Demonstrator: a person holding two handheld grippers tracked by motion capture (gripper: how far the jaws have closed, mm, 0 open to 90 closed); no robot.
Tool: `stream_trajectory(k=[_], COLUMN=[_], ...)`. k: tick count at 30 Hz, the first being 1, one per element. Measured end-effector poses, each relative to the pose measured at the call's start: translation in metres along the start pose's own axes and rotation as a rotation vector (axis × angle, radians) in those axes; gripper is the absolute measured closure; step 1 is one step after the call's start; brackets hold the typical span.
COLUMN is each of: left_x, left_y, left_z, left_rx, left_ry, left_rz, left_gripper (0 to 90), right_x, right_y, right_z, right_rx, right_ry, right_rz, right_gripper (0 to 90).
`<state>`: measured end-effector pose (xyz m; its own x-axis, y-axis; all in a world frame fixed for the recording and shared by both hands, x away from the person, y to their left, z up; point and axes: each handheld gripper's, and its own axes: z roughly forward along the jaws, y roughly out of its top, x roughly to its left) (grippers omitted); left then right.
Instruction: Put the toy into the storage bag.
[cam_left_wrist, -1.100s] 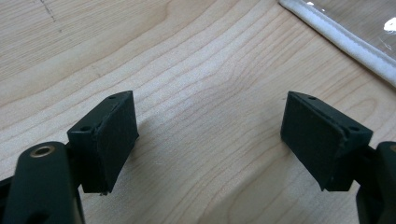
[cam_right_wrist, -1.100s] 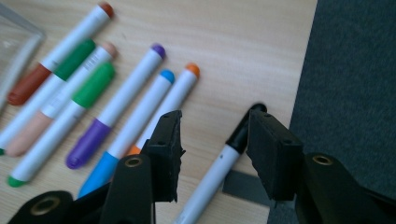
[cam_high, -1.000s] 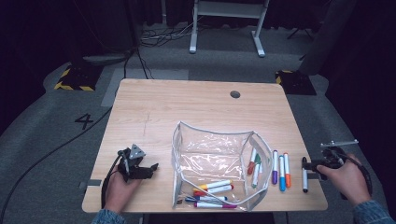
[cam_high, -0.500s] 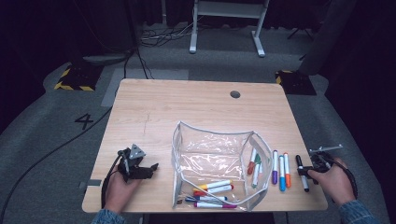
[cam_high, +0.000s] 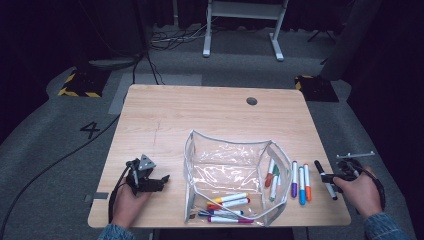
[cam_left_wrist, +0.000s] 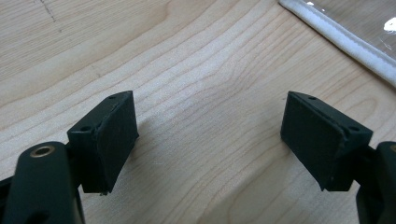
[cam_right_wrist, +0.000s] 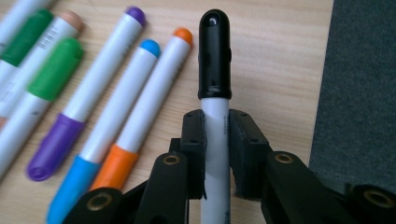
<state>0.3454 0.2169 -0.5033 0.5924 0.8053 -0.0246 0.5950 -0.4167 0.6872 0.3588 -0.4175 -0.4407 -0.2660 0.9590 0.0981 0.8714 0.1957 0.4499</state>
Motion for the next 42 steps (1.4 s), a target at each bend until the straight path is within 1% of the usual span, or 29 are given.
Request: stream_trajectory(k=[5,9,16,19,22,28,31,32,34,36,40,42], left_x=[0.0,0.0,0.0,0.0,0.0,0.0,0.0,0.0,0.0,0.0,0.0,0.0], left_y=[0.0,0.0,0.0,0.0,0.0,0.0,0.0,0.0,0.0,0.0,0.0,0.0], left_z=[0.0,0.0,0.0,0.0,0.0,0.0,0.0,0.0,0.0,0.0,0.0,0.0], left_rx=[-0.001,-0.001,-0.002,-0.003,-0.002,0.0,0.0,-0.002,0.001,0.0,0.0,-0.001], left_ry=[0.0,0.0,0.003,0.004,0.004,0.001,0.001,0.0,0.001,0.001,0.001,0.001], left_rz=[0.001,0.002,-0.004,-0.004,-0.004,-0.005,-0.007,-0.006,-0.006,-0.007,-0.006,-0.008], left_gripper=[18.9,18.9,18.9,18.9,18.9,18.8,18.7,18.7,18.7,18.7,18.7,18.7], right_x=[0.009,0.021,0.047,0.058,0.069,0.087,0.098,0.103,0.114,0.123,0.145,0.154], right_y=[0.007,0.015,0.028,0.034,0.04,0.048,0.053,0.055,0.059,0.063,0.072,0.075], right_z=[-0.024,-0.047,-0.081,-0.093,-0.103,-0.12,-0.13,-0.133,-0.139,-0.143,-0.148,-0.15], right_rx=[-0.052,-0.095,-0.162,-0.172,-0.181,-0.199,-0.21,-0.214,-0.22,-0.222,-0.219,-0.217], right_ry=[0.058,0.109,0.193,0.223,0.244,0.275,0.297,0.306,0.331,0.349,0.396,0.408], right_rz=[-0.041,-0.08,-0.175,-0.21,-0.249,-0.304,-0.343,-0.351,-0.387,-0.411,-0.475,-0.499], right_gripper=[77.0,77.0,77.0,77.0,77.0,77.0,77.0,77.0,77.0,77.0,77.0,77.0])
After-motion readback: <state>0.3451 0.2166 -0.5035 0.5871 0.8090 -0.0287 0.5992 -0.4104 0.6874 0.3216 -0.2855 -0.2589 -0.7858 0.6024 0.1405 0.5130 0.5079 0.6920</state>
